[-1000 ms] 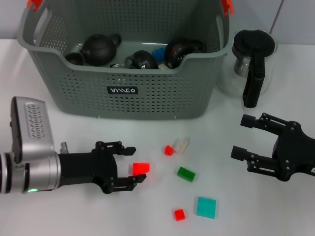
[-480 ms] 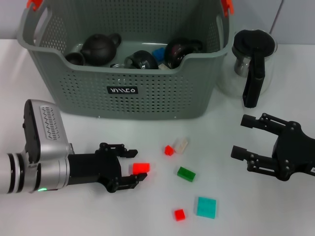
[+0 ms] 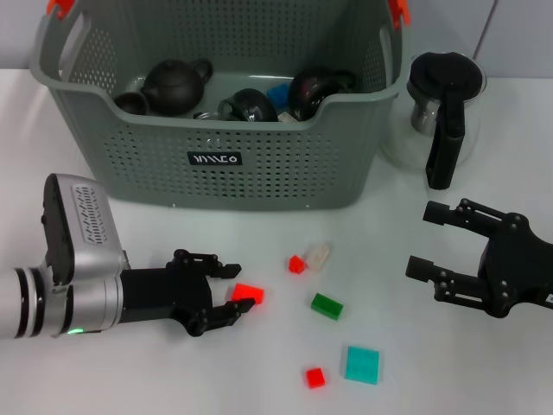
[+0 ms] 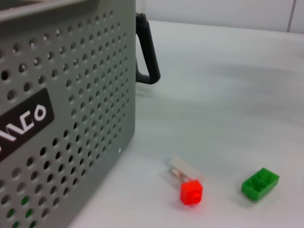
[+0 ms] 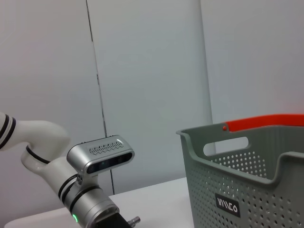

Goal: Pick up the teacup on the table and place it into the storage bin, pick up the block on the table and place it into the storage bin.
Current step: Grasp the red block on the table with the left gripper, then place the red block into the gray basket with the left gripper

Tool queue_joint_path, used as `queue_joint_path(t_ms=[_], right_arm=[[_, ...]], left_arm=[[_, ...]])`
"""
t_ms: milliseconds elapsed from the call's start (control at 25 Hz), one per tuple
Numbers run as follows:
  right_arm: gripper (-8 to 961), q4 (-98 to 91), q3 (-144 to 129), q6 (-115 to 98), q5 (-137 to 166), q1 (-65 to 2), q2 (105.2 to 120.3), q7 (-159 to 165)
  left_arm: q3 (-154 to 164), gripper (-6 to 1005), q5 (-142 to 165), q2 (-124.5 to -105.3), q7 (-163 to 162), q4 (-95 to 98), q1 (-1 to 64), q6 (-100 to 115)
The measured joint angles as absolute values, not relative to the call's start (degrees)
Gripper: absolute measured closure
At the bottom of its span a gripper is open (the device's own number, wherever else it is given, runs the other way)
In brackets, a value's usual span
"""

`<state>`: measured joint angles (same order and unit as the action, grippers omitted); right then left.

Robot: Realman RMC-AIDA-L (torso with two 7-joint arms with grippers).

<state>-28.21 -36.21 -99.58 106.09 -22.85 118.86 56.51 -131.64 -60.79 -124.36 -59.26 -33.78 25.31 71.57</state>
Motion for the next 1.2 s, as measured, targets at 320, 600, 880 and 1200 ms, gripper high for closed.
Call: queue_joint_path(t_ms=[320,600,880,1200], right_arm=[[129,-28.2,-36.2,-99.6,106.1,-22.9,118.82,56.5],[128,-28.2,-36.2,-99.6,106.0,-22.9,118.73,56.5],[128,-28.2,-36.2,-99.6,105.9,-22.9,118.68,56.6],[129,-28.2,-36.2,-99.9,105.7,-22.9,118.5,56.7]], left_arm=[[-131.5,503,-60.7,-124.36,-59.3,-33.7,25.3,71.4],[-129.1,567,-60.6,-124.37,-60.0,-33.8,25.4,71.3],[-128.7,630,-60.6,-124.18,-63.4,-35.7,25.6,71.3],[-132.9,689,-61.2,-123.1,-71.5,-45.2,24.6,86.8]])
